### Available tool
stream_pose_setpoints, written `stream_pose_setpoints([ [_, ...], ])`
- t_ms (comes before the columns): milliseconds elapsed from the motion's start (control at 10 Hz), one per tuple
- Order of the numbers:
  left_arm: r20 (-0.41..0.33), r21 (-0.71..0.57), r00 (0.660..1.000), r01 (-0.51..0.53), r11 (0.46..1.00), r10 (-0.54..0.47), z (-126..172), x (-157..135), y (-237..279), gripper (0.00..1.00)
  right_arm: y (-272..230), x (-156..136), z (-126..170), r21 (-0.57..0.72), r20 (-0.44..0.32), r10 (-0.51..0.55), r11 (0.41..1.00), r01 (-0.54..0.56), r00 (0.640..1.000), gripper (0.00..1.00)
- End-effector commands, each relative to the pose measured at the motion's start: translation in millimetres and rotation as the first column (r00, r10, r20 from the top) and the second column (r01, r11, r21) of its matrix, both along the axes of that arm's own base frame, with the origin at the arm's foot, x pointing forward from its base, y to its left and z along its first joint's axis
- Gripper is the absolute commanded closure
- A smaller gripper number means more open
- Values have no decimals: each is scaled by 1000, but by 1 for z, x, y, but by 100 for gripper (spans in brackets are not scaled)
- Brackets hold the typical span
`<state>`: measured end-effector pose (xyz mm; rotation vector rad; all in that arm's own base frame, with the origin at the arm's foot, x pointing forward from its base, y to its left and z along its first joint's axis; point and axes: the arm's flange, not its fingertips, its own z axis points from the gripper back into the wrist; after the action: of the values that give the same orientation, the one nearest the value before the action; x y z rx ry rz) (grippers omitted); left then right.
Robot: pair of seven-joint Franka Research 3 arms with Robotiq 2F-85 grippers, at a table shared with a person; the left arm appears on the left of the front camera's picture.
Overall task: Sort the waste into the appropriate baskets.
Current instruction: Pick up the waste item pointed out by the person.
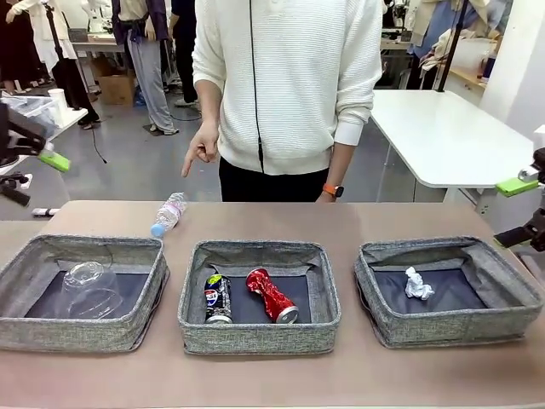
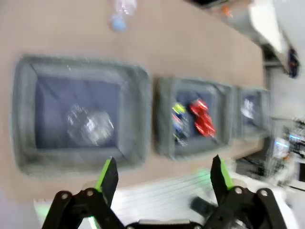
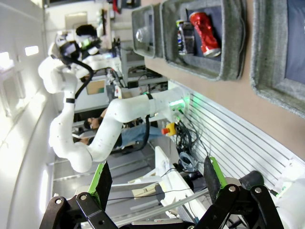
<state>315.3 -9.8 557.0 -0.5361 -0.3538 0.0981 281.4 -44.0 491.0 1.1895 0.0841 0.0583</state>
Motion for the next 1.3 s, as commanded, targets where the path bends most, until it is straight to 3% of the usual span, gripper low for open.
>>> stream_pose_setpoints([
  [0, 269, 509, 962, -191, 840, 55, -23, 31, -12, 0, -1, 0, 2, 17, 7, 5, 1000, -5, 1000, 0],
  [100, 266, 494, 964, -114, 862, -25, -25, 32, -18, 0, -1, 0, 2, 17, 7, 5, 1000, -5, 1000, 0],
  [200, 84, 154, 996, 2, 988, -15, -2, 18, -15, 0, -1, 0, 2, 17, 7, 5, 1000, -5, 1000, 0],
  [400, 84, 154, 996, 2, 988, -15, -2, 18, -15, 0, -1, 0, 2, 17, 7, 5, 1000, -5, 1000, 0],
  [500, 140, 254, 989, 10, 967, -47, -9, 29, -25, 0, -1, 0, 2, 17, 7, 5, 1000, -5, 1000, 0],
  [600, -114, 368, 987, 144, 919, -109, -14, 89, -35, 0, -1, 0, 2, 17, 7, 5, 1000, -5, 1000, 0],
  [700, -183, 390, 974, 200, 899, -137, -29, 139, -48, 0, -1, 0, 2, 17, 7, 5, 1000, -5, 1000, 0],
  [900, -178, 432, 966, 248, 867, -188, -67, 210, -71, 0, -1, 0, 2, 17, 7, 5, 1000, -5, 1000, 0],
  [1200, -224, 383, 947, 304, 872, -232, -130, 272, -80, 0, -1, 0, 2, 17, 7, 5, 1000, -5, 1000, 0],
])
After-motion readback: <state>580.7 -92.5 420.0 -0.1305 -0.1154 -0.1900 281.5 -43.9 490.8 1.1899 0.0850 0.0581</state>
